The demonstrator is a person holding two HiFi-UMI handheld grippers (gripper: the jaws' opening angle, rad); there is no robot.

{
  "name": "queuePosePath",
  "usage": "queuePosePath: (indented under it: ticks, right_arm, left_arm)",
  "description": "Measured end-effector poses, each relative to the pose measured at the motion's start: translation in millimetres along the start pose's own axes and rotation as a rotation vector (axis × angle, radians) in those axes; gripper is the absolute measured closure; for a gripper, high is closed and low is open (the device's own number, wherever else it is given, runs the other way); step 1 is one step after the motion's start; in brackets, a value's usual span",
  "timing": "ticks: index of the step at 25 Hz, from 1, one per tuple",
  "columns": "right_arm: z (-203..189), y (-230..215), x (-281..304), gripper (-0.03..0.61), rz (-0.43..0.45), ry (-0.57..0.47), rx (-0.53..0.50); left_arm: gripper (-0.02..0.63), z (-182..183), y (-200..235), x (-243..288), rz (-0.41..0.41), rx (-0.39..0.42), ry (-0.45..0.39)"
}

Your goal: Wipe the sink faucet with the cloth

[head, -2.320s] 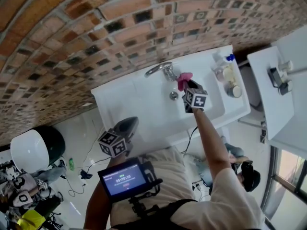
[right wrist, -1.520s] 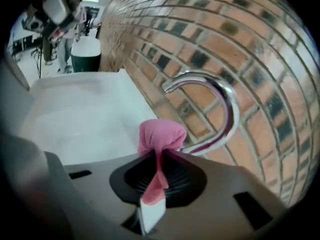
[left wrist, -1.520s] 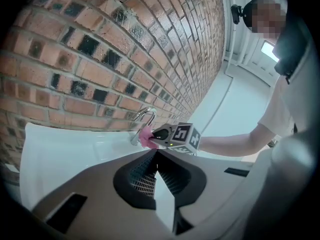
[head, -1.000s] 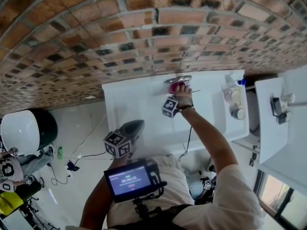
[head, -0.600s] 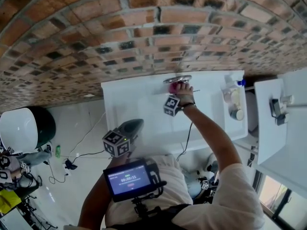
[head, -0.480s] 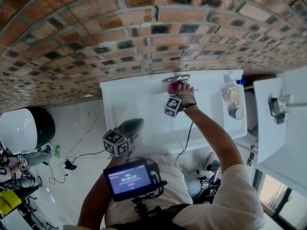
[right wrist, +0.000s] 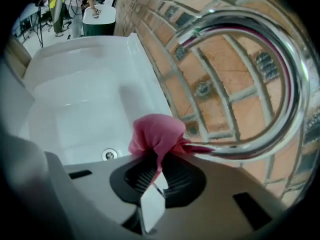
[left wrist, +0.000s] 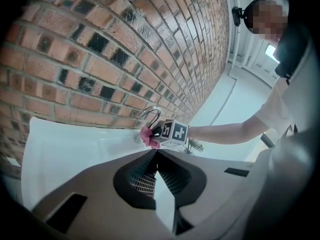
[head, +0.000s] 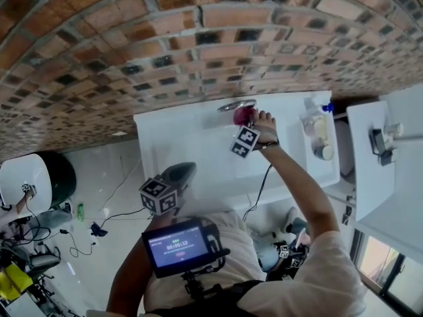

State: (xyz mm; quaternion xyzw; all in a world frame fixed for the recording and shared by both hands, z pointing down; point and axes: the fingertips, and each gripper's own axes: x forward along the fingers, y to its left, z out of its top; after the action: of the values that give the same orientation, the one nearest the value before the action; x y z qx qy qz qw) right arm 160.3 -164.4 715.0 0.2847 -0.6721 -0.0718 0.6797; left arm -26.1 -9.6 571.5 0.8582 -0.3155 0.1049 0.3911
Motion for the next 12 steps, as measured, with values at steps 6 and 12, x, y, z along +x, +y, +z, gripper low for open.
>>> queuePosePath:
  ticks: [6, 12]
  right_arm:
    - [-22, -14, 8, 0.537, 0.087, -0.002, 0.107]
    - [-36, -25, 27, 0.538, 0.258, -0.036, 0.365]
  left_arm:
    - [0.611, 0, -4, 2, -0.006, -0.002, -0.003]
    - [0.611, -1, -1, -2, 0.01, -0.007, -0.003]
